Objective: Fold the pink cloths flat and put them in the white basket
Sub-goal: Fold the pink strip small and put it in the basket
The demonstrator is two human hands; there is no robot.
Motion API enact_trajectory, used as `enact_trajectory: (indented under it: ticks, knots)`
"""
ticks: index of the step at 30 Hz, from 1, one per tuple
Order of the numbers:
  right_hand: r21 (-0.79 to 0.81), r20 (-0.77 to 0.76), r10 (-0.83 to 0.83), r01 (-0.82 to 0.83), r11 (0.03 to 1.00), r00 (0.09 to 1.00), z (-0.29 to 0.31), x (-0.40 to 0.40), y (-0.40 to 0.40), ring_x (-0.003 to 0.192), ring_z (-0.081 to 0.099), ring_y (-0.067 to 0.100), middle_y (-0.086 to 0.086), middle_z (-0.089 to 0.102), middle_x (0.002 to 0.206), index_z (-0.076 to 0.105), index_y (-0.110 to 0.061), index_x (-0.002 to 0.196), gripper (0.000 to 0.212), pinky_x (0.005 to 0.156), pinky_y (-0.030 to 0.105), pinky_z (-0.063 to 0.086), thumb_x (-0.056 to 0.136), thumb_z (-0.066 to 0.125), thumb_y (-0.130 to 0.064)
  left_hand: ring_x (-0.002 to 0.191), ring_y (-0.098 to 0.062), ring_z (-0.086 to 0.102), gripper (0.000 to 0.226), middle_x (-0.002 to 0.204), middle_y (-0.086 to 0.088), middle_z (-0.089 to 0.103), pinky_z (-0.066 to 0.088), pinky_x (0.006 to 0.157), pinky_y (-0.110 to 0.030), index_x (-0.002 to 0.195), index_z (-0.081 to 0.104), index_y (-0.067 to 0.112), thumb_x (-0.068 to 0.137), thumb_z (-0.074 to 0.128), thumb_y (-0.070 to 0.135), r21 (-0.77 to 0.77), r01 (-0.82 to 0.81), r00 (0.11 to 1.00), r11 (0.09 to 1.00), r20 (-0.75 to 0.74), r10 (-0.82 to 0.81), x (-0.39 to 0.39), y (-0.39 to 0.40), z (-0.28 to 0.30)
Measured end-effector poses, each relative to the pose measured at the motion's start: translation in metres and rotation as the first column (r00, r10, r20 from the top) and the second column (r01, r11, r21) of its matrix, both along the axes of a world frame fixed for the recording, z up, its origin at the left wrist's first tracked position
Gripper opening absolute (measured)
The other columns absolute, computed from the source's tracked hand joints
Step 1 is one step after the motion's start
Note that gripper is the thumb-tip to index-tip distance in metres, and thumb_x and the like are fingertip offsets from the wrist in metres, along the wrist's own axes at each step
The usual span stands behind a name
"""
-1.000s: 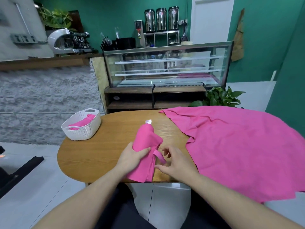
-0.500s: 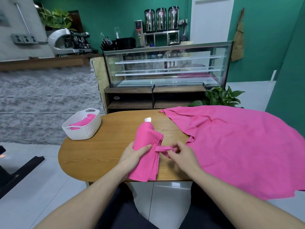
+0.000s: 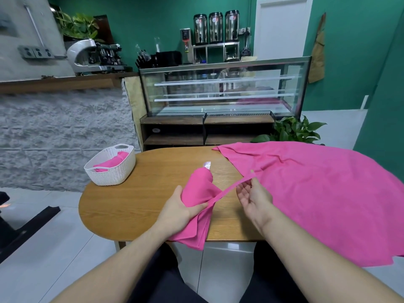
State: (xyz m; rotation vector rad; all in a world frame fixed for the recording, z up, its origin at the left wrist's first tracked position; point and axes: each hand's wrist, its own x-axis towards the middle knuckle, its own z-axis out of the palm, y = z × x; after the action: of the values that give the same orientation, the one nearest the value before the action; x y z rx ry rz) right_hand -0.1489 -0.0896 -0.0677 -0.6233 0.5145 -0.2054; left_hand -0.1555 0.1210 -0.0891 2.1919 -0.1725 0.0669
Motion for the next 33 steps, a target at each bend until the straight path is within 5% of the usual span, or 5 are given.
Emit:
enact_trajectory:
  ticks: [8,18,23,28,33]
  knots:
    - [-0.228,0.191,0.305,-0.260,0.938,0.933,0.011,-0.011,0.021,0.082,0.060,0.019,0.008,0.062,0.086,0.067,-0.002,0.105,0.014,0.091,0.039,0.055,0.095,0.062,-0.010,0.084,-0.018,0.064,0.060,0.098,0.000,0.063,0.054,0.074,-0.041,0.101,0.046,0.023,0.069,0.079,0.062,-0.090,-0.062,0.998,0.994,-0.033,0.059,0.001,-0.005,0.004]
    - [-0.611,-0.015,0.573,-0.461,0.643,0.819,0.014,-0.015,0.013,0.054,0.053,0.009,0.001,0.062,0.074,0.064,-0.005,0.115,0.044,0.051,0.024,0.043,0.080,0.080,-0.026,0.078,-0.013,0.067,0.055,0.094,0.006,0.066,0.051,0.063,-0.027,0.099,0.046,0.031,0.067,0.082,0.057,0.146,0.220,0.971,0.964,-0.125,-0.203,-0.008,-0.006,0.021]
    - [-0.834,-0.191,0.645,-0.469,0.292,0.740,0.023,-0.012,0.000,0.110,0.060,0.009,-0.003,0.062,0.124,0.060,-0.015,0.126,0.066,0.076,0.015,0.049,0.067,0.087,-0.029,0.089,-0.016,0.064,0.063,0.105,0.004,0.064,0.054,0.079,-0.034,0.111,0.044,0.027,0.068,0.082,0.053,0.450,0.441,0.891,0.776,-0.321,-0.320,-0.006,-0.008,0.044]
    - [-0.890,-0.455,0.702,-0.291,-0.351,0.547,0.030,-0.014,0.009,0.118,0.058,0.010,0.002,0.055,0.139,0.039,-0.003,0.143,0.081,0.088,0.002,0.040,0.077,0.084,-0.018,0.079,-0.023,0.055,0.063,0.099,0.000,0.063,0.047,0.070,-0.031,0.117,0.047,0.024,0.070,0.079,0.052,0.813,0.405,0.888,0.417,-0.241,-0.392,-0.006,-0.028,0.066]
    - [-0.812,-0.566,0.657,-0.195,-0.551,0.498,0.040,-0.009,0.016,0.121,0.056,0.020,0.002,0.058,0.134,0.036,-0.007,0.145,0.078,0.100,0.022,0.043,0.081,0.078,-0.018,0.082,-0.021,0.058,0.060,0.093,0.005,0.060,0.044,0.068,-0.027,0.112,0.051,0.020,0.068,0.082,0.048,0.732,0.409,0.902,0.545,-0.235,-0.361,-0.002,-0.025,0.058]
